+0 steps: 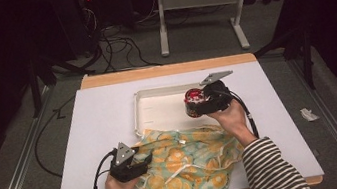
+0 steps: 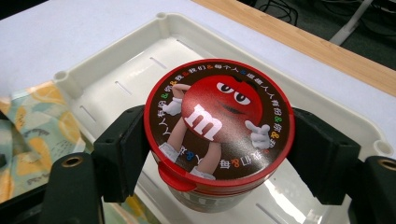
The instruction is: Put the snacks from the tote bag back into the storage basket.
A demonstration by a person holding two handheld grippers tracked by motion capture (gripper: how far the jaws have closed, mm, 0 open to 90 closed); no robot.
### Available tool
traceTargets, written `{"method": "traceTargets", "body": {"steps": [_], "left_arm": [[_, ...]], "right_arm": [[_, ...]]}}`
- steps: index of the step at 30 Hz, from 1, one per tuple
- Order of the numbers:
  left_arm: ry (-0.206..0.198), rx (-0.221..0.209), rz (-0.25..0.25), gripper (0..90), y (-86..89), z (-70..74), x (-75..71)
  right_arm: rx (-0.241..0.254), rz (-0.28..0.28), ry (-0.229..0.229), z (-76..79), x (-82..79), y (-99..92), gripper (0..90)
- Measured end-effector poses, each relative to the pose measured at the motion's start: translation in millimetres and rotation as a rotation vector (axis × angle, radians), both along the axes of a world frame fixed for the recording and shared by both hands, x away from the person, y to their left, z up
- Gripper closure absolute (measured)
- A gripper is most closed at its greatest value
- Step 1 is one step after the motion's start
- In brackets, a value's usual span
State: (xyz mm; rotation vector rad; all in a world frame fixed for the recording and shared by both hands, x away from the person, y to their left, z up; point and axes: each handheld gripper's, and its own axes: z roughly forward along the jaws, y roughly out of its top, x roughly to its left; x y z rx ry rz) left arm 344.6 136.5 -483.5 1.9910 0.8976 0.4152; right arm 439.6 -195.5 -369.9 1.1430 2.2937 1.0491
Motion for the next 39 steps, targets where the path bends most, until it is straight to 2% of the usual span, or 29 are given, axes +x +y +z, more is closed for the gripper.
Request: {"method": "traceTargets", "body": {"steps": [15,21,39], "left_arm": [[0.006,0.0,0.0,40.4,-0.2,-0.2,0.5],[0.002,0.002,0.0,40.4,0.0,-0.1,0.2],[0.006,0.001,0.0,40.4,0.0,-0.2,0.5]], "right_arm": [[-0.02,-0.035,0.033,-16.4,22.1,-0.5,26.2],[-0.032,-0.032,0.027,-21.6,29.1,3.3,26.1],[-0.067,-0.067,0.064,-42.6,46.1,9.4,26.1]]}}
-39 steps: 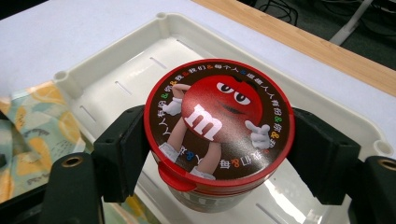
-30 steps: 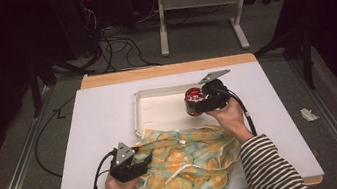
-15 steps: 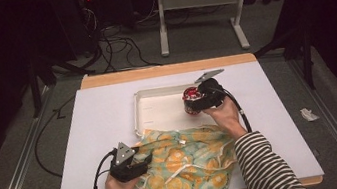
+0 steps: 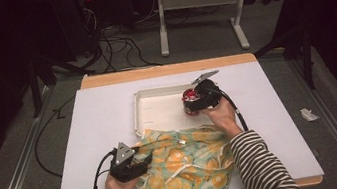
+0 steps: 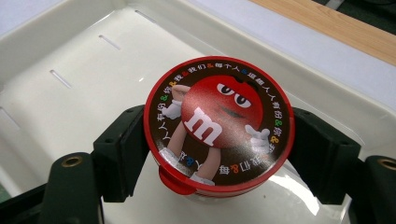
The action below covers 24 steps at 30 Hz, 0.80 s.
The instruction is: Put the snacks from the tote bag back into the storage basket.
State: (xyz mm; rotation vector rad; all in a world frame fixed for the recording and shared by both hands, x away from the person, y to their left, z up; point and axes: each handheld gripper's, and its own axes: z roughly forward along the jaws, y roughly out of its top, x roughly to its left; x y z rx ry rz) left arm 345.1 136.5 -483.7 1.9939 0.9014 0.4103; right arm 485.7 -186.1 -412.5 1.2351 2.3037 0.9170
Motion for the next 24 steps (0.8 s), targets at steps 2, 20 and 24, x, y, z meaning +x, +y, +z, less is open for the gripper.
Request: {"method": "traceTargets", "body": {"steps": [2,20,24], "left_arm": [[0.002,-0.001,-0.001,40.4,0.0,0.0,0.1],[-0.003,-0.001,-0.001,40.3,0.1,0.0,-0.3],[-0.004,-0.001,-0.001,40.2,0.0,0.1,-0.4]], "right_arm": [[0.004,-0.003,0.007,-1.8,1.5,-0.2,26.1],[-0.014,-0.004,0.013,-12.2,8.5,3.2,25.9],[-0.004,-0.01,0.015,-12.7,9.2,3.1,25.8]]}}
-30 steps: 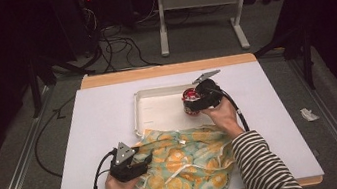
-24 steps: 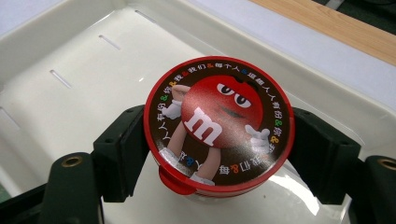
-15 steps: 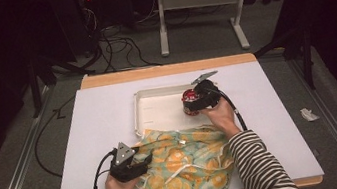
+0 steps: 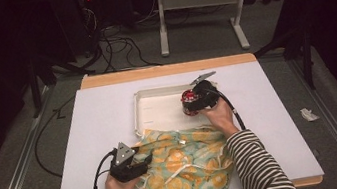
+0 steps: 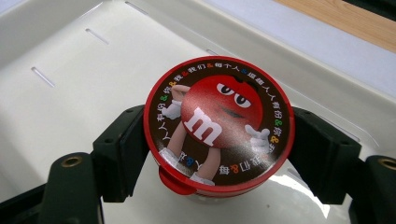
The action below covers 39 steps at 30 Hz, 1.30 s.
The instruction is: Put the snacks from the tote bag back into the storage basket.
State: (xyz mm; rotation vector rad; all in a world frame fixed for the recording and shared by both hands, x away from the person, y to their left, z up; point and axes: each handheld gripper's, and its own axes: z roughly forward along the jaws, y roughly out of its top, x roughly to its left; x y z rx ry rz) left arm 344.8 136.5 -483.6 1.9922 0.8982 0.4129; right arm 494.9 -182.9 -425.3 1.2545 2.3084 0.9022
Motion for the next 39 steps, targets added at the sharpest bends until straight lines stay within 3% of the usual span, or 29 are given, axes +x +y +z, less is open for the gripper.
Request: {"method": "traceTargets", "body": {"steps": [18,27,39], "left_arm": [[-0.002,0.0,0.0,40.0,0.0,0.0,-0.2],[-0.007,0.001,-0.001,40.0,0.1,0.2,-0.7],[-0.008,0.001,-0.001,40.0,0.2,0.2,-0.8]], "right_arm": [[0.002,-0.004,0.011,-1.1,0.2,1.6,25.2],[0.038,0.012,-0.016,6.2,-4.4,-2.4,21.8],[0.072,0.011,-0.046,15.7,-11.4,-7.1,26.6]]}}
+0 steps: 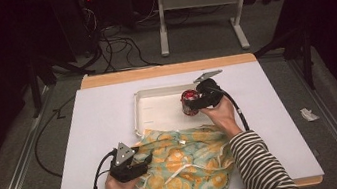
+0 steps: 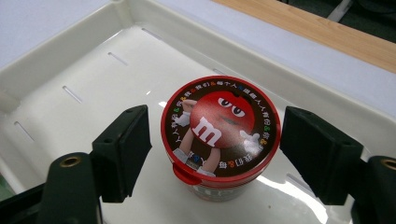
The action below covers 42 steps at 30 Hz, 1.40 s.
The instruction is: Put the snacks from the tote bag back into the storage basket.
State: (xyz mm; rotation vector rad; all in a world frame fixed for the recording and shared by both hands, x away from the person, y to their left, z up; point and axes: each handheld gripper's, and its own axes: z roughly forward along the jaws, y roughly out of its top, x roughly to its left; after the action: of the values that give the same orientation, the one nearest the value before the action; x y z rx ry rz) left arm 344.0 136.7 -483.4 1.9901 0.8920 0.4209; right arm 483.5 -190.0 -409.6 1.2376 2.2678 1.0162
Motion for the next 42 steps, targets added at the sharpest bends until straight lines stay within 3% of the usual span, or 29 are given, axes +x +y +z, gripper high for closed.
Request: {"method": "traceTargets", "body": {"steps": [6,23,39,42], "left_arm": [[0.001,0.0,0.0,40.0,0.0,0.0,0.0],[-0.002,-0.005,0.0,40.1,0.5,0.0,-0.2],[-0.004,-0.005,-0.001,40.1,0.4,0.4,-0.6],[-0.005,-0.003,-0.005,40.1,0.0,0.6,-1.3]], "right_arm": [[0.026,0.018,-0.012,5.9,-5.5,-2.7,32.9],[0.063,0.029,-0.052,19.0,-17.7,-11.7,37.0],[0.062,0.032,-0.081,28.9,-33.3,-21.6,40.0],[0.067,0.006,-0.074,30.0,-36.2,-24.2,41.5]]}}
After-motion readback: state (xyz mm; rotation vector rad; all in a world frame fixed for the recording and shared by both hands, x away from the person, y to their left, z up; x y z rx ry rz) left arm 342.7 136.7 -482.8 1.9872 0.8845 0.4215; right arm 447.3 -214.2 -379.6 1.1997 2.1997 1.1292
